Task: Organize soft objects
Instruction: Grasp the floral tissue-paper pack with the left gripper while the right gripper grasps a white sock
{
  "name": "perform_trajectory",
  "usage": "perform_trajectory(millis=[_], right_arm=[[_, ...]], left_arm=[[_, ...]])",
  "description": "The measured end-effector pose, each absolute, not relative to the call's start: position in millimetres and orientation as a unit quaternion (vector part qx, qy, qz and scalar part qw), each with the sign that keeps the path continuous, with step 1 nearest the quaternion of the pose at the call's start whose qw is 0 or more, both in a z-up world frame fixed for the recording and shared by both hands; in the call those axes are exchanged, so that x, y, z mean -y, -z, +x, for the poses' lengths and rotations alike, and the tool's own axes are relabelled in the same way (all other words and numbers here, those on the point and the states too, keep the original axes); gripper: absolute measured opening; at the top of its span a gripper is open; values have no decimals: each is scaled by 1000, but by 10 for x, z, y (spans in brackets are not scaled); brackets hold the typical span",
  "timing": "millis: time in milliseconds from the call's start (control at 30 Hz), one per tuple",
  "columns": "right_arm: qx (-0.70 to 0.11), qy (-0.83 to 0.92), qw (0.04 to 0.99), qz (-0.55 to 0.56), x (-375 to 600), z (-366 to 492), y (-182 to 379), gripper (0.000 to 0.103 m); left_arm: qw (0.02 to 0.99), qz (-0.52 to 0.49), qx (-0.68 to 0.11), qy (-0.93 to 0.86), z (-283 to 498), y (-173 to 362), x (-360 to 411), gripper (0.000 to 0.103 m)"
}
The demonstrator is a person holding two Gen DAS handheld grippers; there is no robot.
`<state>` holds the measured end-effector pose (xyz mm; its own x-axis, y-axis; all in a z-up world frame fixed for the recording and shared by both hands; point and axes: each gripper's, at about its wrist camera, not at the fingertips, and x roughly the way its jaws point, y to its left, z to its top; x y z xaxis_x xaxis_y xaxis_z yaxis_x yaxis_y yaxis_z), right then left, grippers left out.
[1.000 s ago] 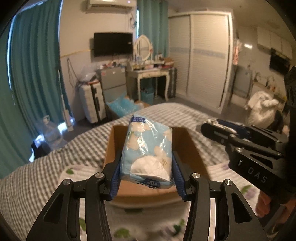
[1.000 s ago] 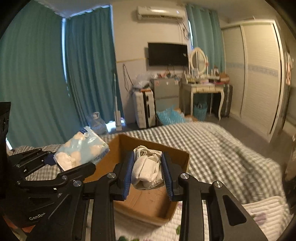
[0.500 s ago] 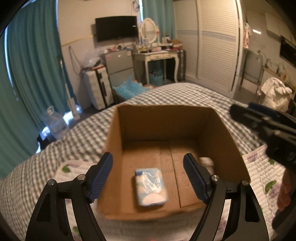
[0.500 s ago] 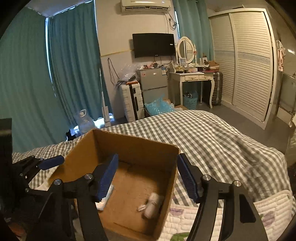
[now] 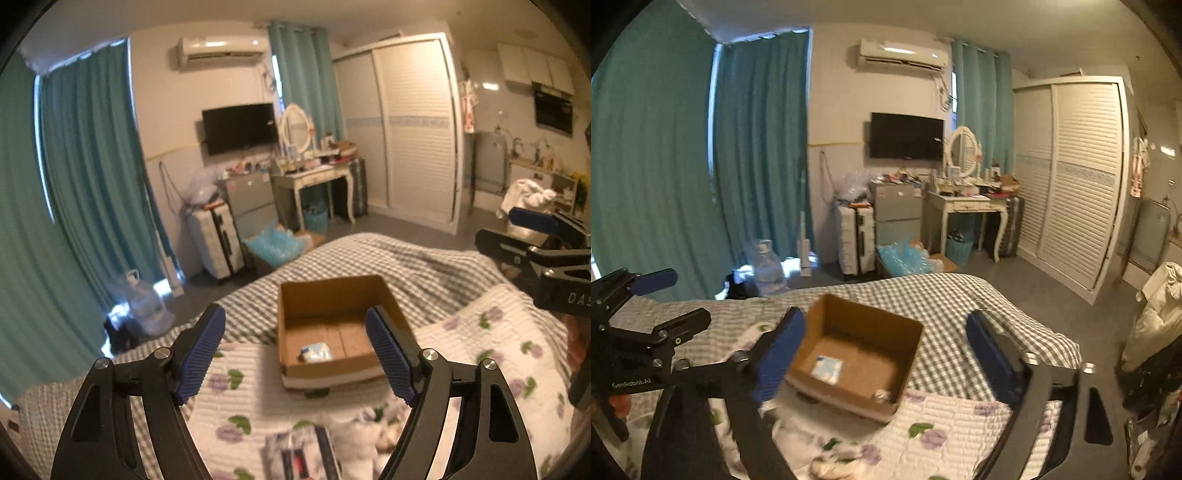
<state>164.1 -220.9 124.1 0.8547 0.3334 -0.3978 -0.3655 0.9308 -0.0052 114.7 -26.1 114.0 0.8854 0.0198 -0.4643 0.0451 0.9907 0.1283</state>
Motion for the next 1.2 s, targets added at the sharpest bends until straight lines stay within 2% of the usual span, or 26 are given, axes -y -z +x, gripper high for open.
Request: perform_trajectory(millis=[33, 67, 133, 267, 433, 733, 1033, 1100, 1200], right_arm=[[-197, -186, 962, -42, 2197, 1535, -1269, 99], [-193, -189, 962, -45, 2179, 1424, -1286, 101], [-189, -193, 961, -54, 2128, 1223, -1266, 103], [-200, -201, 956, -78, 1987, 942, -1005, 103], [-230, -211, 946, -85, 1815, 782, -386, 103], [-286, -206, 934, -57, 1744, 1125, 545, 103], [-305, -199, 930, -40, 1682, 1400, 940, 103], [-311, -198, 928, -48, 1641, 1425, 994, 103], [-312, -197, 927, -69, 1555, 1424, 1030, 103]], left_arm=[[969, 69, -239, 3, 1054, -1142, 239, 83], [968, 70, -241, -1, 970, -1130, 214, 92], [968, 72, -240, -17, 822, -1031, 163, 93], [958, 72, -275, -44, 716, -604, 89, 93], [941, 57, -330, -47, 689, 61, 76, 93], [909, 13, -415, -30, 912, 1027, 38, 92], [890, -4, -456, 3, 1131, 1422, 6, 92], [891, 0, -453, 9, 1127, 1426, 15, 90], [896, -2, -443, 16, 1083, 1367, 2, 80]])
